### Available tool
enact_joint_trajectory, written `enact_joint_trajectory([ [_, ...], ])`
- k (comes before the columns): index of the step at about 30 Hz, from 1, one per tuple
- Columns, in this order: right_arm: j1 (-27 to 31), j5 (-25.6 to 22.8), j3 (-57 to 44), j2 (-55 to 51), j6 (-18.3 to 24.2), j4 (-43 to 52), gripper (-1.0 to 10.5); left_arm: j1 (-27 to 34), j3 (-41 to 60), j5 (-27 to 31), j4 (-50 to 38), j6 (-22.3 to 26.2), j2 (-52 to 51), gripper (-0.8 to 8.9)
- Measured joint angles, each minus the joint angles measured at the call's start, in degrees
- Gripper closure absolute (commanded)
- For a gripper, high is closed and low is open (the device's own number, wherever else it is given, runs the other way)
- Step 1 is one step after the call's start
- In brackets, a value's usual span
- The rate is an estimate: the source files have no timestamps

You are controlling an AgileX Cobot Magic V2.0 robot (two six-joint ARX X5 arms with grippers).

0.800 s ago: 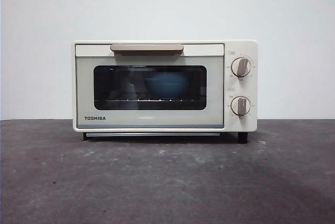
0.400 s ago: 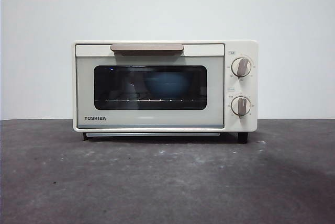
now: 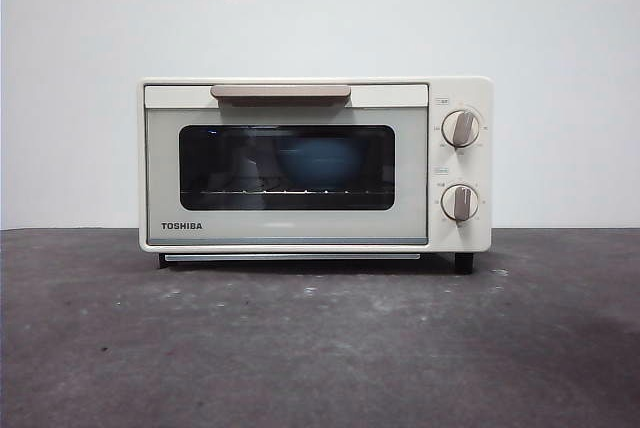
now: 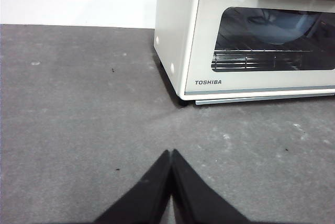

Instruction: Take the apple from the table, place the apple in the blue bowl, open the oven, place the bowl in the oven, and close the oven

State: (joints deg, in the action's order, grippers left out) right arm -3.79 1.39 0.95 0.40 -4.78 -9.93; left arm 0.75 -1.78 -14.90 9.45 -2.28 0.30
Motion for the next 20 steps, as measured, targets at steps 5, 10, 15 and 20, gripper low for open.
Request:
enact_joint_trajectory([
  [5,0.0,0.0,0.0,0.0,-0.7,0.1,9.4,0.0,0.0,0.0,0.0,0.0,0.0,8.06],
  [10,0.0,0.0,0.0,0.0,-1.1,0.3,9.4,0.0,0.0,0.0,0.0,0.0,0.0,8.06],
  [15,0.0,0.0,0.0,0.0,-1.3,0.3,9.4,0.0,0.0,0.0,0.0,0.0,0.0,8.06],
  [20,0.0,0.0,0.0,0.0,-1.3,0.3,9.4,0.0,0.0,0.0,0.0,0.0,0.0,8.06],
])
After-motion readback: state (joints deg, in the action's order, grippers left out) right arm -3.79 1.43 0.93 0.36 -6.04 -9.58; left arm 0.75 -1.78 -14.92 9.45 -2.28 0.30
